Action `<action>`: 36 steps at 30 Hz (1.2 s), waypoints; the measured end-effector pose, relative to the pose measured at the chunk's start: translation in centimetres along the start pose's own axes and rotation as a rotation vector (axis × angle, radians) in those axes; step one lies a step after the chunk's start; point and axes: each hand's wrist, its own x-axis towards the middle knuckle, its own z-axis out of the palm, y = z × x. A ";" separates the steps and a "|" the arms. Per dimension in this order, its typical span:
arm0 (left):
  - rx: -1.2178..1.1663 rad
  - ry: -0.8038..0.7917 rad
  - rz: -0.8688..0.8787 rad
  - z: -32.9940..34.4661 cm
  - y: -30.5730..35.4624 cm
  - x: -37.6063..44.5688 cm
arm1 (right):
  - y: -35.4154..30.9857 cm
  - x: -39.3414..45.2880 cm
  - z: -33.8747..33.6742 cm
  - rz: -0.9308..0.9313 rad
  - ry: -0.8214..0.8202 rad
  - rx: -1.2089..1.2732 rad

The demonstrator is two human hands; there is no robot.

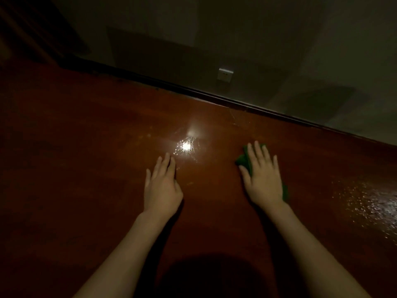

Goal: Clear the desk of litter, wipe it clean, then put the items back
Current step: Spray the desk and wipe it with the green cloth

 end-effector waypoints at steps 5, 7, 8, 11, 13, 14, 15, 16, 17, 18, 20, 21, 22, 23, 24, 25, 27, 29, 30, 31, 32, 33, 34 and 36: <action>-0.018 -0.016 0.011 0.1 -0.4 0.1 | -0.8 9.8 -2.8 0.209 0.097 0.045; -0.022 -0.018 0.025 0.1 -0.4 0.2 | -3.3 12.6 -3.0 0.114 0.088 0.031; -0.054 -0.017 0.035 0.0 -0.5 0.3 | -5.0 13.2 -3.0 0.038 0.074 0.017; -0.271 0.031 -0.018 -1.5 -0.8 0.6 | -10.5 10.8 -1.7 -0.273 0.013 -0.043; -0.321 0.146 -0.066 -3.0 -1.3 0.6 | -12.7 6.0 0.5 -0.498 -0.023 -0.088; -0.320 0.199 -0.078 -3.5 -1.6 0.5 | -13.3 2.8 1.7 -0.591 -0.034 -0.091; -0.319 0.230 -0.085 -3.9 -1.9 0.4 | -13.5 -0.8 2.7 -0.691 -0.048 -0.096; -0.313 0.227 -0.093 -4.0 -2.1 0.2 | -13.1 -4.2 3.7 -0.821 -0.093 -0.135; -0.302 0.201 -0.097 -3.9 -2.2 -0.1 | -12.1 -7.2 4.7 -0.958 -0.148 -0.178; -0.289 0.172 -0.096 -3.5 -2.3 -0.3 | -10.6 -9.8 5.2 -1.089 -0.219 -0.229; -0.253 0.130 -0.066 -2.7 -2.0 -0.9 | -7.0 -12.7 5.4 -1.149 -0.181 -0.320; -0.230 0.116 -0.049 -2.2 -1.8 -1.2 | -5.2 -12.8 5.2 -1.055 -0.137 -0.331; -0.202 0.101 -0.044 -1.7 -1.7 -1.6 | -3.5 -12.2 4.8 -0.903 -0.119 -0.292; -0.177 0.086 -0.046 -1.3 -1.6 -2.0 | -2.0 -11.0 4.2 -0.746 -0.107 -0.215; -0.163 0.074 -0.052 -1.0 -1.6 -2.3 | -1.0 -9.3 3.3 -0.593 -0.070 -0.143; -0.155 0.066 -0.057 -0.8 -1.6 -2.6 | -0.4 -7.1 2.4 -0.438 -0.010 -0.087; -0.144 0.060 -0.057 -0.6 -1.6 -2.9 | -0.2 -1.5 0.6 -0.151 0.051 0.013; -0.136 0.051 -0.057 -0.6 -1.6 -3.1 | -1.2 4.4 -1.1 0.045 0.112 0.052; -0.135 0.045 -0.059 -0.6 -1.7 -3.2 | -2.1 7.2 -1.7 0.095 0.134 0.063; -0.134 0.037 -0.057 -0.6 -1.7 -3.3 | -3.2 9.7 -2.3 0.110 0.131 0.073; -0.136 0.030 -0.052 -0.6 -1.9 -3.3 | -4.5 11.7 -2.7 0.092 0.112 0.078; -0.142 0.028 -0.046 -0.6 -2.0 -3.3 | -5.9 13.2 -3.0 0.041 0.090 0.070; -0.153 0.030 -0.045 -0.5 -2.1 -3.3 | -7.4 14.1 -3.0 -0.031 0.071 0.051; -0.182 0.052 -0.052 -0.5 -2.3 -3.3 | -10.1 14.4 -2.8 -0.217 0.044 -0.009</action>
